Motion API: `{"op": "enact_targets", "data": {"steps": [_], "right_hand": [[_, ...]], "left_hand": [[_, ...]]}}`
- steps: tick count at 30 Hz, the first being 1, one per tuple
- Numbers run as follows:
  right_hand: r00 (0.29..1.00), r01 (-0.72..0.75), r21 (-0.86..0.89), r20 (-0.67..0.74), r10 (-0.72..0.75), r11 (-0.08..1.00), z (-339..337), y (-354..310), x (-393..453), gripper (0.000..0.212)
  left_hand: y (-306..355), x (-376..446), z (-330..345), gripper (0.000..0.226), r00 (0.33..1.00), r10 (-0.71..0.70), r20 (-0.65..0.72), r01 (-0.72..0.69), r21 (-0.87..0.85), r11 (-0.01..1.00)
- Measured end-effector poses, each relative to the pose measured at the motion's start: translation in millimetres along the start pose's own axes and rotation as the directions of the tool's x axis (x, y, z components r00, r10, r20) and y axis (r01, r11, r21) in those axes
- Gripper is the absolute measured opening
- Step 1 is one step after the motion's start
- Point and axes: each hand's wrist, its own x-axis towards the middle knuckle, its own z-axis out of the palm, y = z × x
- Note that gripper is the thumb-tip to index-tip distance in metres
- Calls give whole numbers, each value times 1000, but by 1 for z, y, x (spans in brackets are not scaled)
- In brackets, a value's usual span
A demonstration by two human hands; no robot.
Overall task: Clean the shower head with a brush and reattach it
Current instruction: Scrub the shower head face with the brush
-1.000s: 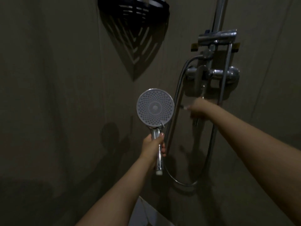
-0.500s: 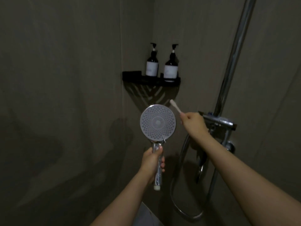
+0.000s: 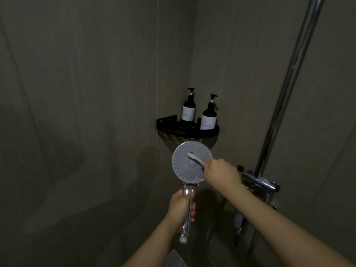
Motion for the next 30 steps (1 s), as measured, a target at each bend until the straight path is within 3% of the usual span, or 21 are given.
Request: {"op": "enact_targets", "data": {"steps": [6, 9, 12, 16, 19, 22, 26, 30], "right_hand": [[999, -24, 80, 35, 22, 997, -3, -3, -10, 34], [999, -24, 2, -30, 24, 1000, -14, -10, -8, 35], [998, -61, 77, 6, 61, 995, -13, -25, -12, 30], [998, -41, 1, -45, 41, 999, -18, -34, -12, 33], [997, -72, 109, -6, 73, 991, -16, -44, -17, 29], [997, -59, -5, -41, 58, 998, -19, -40, -18, 30], [995, -95, 70, -35, 97, 993, -17, -31, -28, 25], [997, -59, -48, -47, 57, 997, -17, -19, -28, 34]], "left_hand": [[2, -3, -4, 19, 999, 1, 38, -3, 40, 999], [4, -4, -8, 18, 998, -1, 63, -4, 79, 997], [7, -7, -11, 17, 997, 5, 83, -12, 79, 997], [9, -10, -14, 19, 995, 19, 101, -31, 119, 992], [9, -13, -16, 19, 994, 20, 104, -33, 118, 992], [8, -16, -16, 18, 992, 10, 126, -25, 121, 992], [12, -16, -22, 17, 993, 9, 119, -22, 110, 994], [14, -16, -19, 17, 990, -3, 140, -13, 111, 994]]}}
